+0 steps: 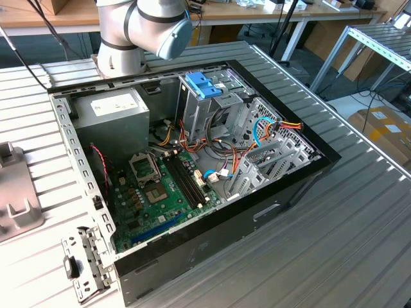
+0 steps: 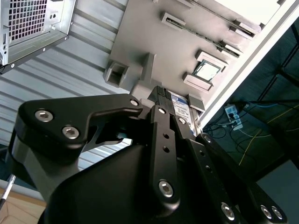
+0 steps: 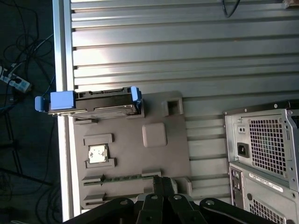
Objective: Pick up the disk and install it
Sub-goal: 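Reach for the disk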
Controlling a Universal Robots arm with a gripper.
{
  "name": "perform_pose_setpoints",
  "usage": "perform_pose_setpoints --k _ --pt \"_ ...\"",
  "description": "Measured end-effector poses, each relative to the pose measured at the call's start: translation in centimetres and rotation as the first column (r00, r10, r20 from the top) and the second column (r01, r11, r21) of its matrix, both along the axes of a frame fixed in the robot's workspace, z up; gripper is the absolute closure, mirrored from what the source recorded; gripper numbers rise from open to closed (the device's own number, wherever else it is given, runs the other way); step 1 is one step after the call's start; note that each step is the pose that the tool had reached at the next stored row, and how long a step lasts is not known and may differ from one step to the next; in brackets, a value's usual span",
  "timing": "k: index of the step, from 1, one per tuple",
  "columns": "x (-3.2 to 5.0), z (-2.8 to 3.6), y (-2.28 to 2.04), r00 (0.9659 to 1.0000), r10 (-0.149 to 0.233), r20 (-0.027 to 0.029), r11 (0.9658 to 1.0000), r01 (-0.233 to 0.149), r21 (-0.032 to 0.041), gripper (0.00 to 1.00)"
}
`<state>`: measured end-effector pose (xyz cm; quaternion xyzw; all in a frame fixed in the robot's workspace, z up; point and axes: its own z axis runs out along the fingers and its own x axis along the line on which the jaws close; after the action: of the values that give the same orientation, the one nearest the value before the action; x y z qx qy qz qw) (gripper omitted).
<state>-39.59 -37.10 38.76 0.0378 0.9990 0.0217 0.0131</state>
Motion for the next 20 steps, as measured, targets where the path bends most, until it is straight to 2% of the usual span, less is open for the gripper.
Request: perform_pose_setpoints --k 20 --pt "-0.77 -0.1 0.11 1.0 0.0 0.0 1.0 0.0 0.0001 0.89"
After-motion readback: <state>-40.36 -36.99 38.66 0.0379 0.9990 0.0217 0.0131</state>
